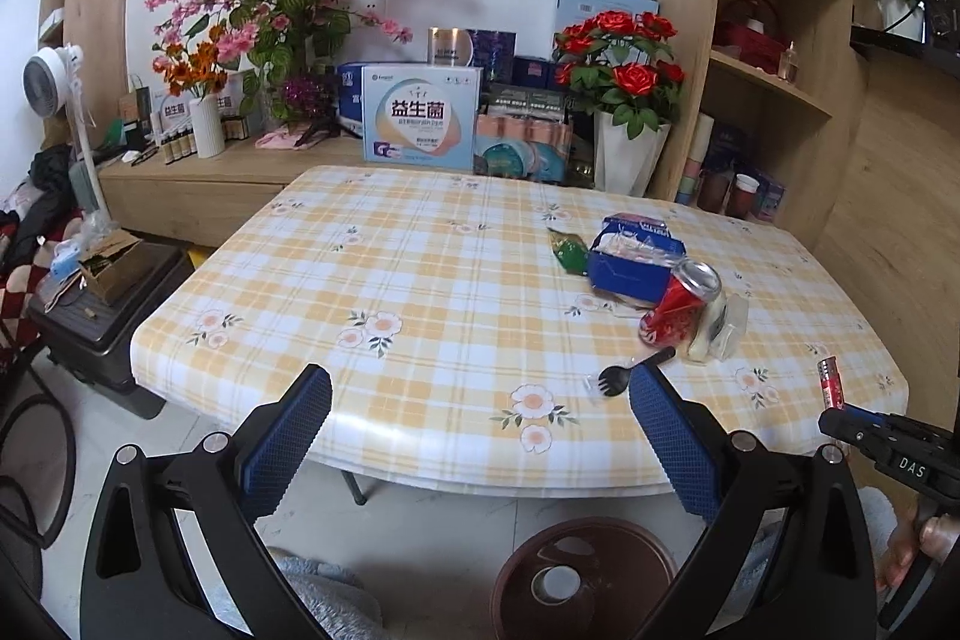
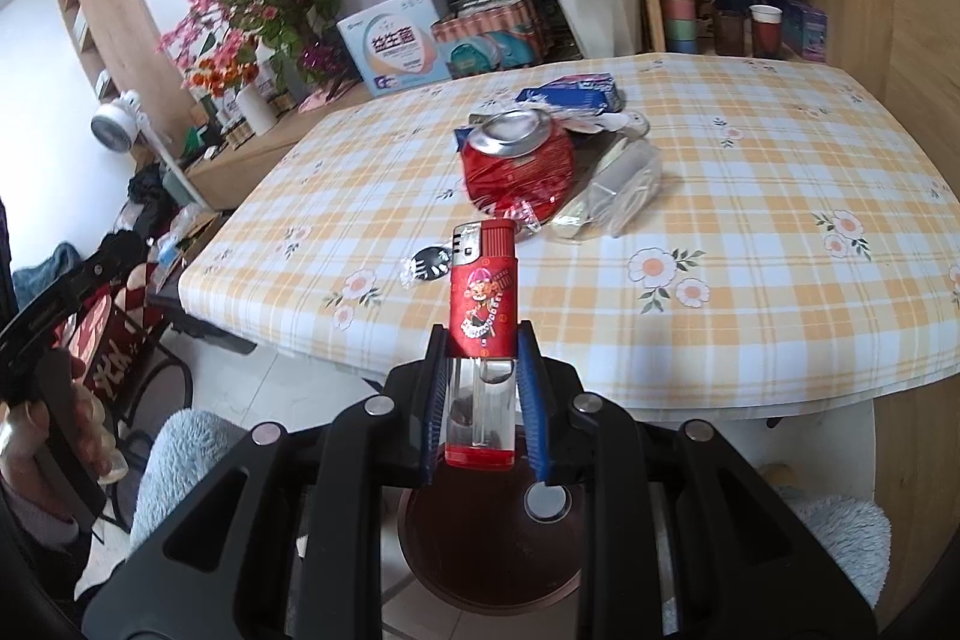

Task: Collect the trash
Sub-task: 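Lower the red lighter over the brown bin and open the right gripper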

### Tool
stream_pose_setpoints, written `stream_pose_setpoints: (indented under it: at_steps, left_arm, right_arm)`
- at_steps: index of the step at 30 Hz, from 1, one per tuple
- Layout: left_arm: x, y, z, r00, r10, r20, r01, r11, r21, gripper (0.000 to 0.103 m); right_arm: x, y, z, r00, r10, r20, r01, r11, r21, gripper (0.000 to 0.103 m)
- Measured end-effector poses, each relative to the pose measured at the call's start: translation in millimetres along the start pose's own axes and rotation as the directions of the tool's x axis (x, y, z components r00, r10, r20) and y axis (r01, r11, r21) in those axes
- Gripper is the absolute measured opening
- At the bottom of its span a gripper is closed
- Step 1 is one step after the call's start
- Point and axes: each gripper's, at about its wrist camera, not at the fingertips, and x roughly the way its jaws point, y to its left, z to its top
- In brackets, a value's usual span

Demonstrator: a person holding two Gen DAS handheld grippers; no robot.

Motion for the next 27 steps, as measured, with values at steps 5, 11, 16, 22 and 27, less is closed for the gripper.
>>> stream_pose_setpoints:
  at_steps: [5,11,16,22,27]
  left_arm:
    - [-5,11,-6,1.000,0.004,0.000,-0.004,1.000,-0.019,0.097]
    - [-7,23,-8,1.000,0.026,-0.002,-0.026,0.999,-0.040,0.097]
    - [-7,30,-8,0.999,0.033,-0.009,-0.034,0.997,-0.071,0.097]
    - [-4,28,-9,0.999,0.030,-0.019,-0.031,0.997,-0.071,0.097]
    - [-3,22,-9,0.999,0.029,-0.016,-0.029,0.998,-0.047,0.097]
  right_arm:
    - [0,9,0,1.000,-0.001,-0.008,0.001,1.000,-0.024,0.025]
    - [7,19,-3,0.999,0.011,-0.045,-0.013,0.999,-0.050,0.025]
    - [14,22,-6,0.997,0.011,-0.079,-0.015,0.998,-0.054,0.026]
    - [17,24,-8,0.996,0.020,-0.091,-0.025,0.998,-0.055,0.038]
    - [12,19,-4,0.998,0.002,-0.068,-0.005,0.999,-0.049,0.050]
